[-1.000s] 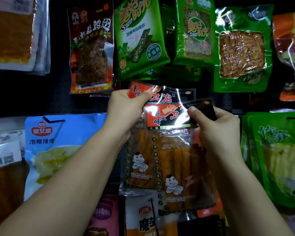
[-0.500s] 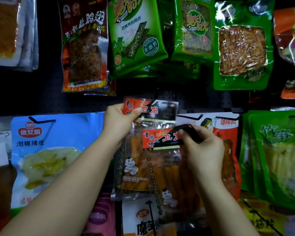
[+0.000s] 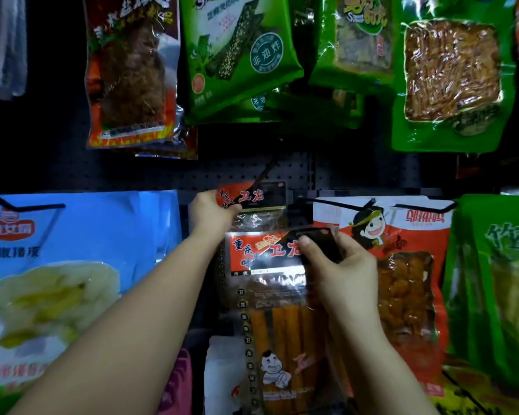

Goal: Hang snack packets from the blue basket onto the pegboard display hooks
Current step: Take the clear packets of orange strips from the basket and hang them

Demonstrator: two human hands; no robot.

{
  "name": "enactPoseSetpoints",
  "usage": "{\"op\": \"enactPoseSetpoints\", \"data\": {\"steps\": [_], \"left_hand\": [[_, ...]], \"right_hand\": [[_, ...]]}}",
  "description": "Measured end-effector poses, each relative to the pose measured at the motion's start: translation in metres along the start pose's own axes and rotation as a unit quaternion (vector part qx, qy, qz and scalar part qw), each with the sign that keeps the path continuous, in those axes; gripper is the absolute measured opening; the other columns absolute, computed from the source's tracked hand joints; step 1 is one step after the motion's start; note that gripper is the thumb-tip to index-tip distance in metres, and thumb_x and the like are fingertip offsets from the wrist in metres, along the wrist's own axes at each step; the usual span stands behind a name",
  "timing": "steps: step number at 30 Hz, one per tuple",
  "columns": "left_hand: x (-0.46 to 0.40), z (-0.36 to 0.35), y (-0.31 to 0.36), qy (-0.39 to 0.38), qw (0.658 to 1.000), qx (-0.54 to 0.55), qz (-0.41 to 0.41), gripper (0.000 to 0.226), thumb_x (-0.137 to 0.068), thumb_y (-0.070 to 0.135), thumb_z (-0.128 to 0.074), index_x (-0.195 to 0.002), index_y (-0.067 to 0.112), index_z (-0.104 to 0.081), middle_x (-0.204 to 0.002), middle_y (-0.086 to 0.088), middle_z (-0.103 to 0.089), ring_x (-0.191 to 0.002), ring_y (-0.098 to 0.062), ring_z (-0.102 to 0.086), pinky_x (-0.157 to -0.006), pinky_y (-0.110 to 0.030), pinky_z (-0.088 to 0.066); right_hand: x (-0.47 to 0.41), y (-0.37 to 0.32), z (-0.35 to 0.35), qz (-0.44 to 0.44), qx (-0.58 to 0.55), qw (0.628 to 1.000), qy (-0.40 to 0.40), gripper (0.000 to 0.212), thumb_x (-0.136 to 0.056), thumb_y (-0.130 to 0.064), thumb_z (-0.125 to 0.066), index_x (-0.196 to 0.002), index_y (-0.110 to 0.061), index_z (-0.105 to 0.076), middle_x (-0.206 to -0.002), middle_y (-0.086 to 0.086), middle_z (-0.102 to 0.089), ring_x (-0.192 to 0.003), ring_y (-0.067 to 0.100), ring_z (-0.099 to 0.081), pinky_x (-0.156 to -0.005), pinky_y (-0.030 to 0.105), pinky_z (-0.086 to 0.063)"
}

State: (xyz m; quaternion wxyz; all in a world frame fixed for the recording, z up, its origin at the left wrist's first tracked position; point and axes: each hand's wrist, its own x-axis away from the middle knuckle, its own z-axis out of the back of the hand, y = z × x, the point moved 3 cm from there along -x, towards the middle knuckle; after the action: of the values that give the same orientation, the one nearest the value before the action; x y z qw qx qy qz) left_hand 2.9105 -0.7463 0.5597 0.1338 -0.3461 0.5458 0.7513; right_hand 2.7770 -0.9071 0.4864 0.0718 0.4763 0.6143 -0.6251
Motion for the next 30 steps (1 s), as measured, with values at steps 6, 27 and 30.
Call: {"op": "enactPoseSetpoints", "data": {"steps": [6,27,30], "left_hand": [[-0.017,-0.013,-0.01,0.004,0.999,-0.049,0.014,0.031,-0.082,0.021,-0.072,-0.109,0.006,-0.066,-0.105,-0.015,-0.069,-0.093,-0.029,-0.064,-0.07,-0.026,-0.041],[0.088,0.051,0.036,-0.139,0.962,0.23,-0.052,0.043,-0.058,0.05,-0.072,-0.092,0.026,-0.063,-0.08,0.014,-0.073,-0.074,0.001,-0.068,-0.057,-0.011,-0.048],[0.085,0.062,0.043,-0.109,0.96,0.246,-0.08,0.033,-0.057,0.044,-0.073,-0.079,0.025,-0.06,-0.069,0.01,-0.07,-0.068,-0.003,-0.066,-0.058,-0.016,-0.048]], "right_hand": [[-0.004,0.009,0.0,-0.004,0.019,1.0,-0.009,0.006,-0.082,-0.022,-0.073,-0.079,-0.025,-0.068,-0.076,-0.013,-0.073,-0.073,0.001,-0.068,-0.062,0.016,-0.054],[0.011,-0.033,-0.019,0.058,-0.069,0.995,0.036,0.007,-0.089,-0.021,-0.065,-0.082,-0.024,-0.067,-0.079,-0.006,-0.071,-0.077,0.002,-0.067,-0.069,0.016,-0.052],[0.014,-0.045,-0.021,0.058,-0.102,0.993,0.018,0.007,-0.091,-0.023,-0.062,-0.087,-0.022,-0.069,-0.083,-0.003,-0.073,-0.08,0.008,-0.069,-0.071,0.026,-0.054]]}}
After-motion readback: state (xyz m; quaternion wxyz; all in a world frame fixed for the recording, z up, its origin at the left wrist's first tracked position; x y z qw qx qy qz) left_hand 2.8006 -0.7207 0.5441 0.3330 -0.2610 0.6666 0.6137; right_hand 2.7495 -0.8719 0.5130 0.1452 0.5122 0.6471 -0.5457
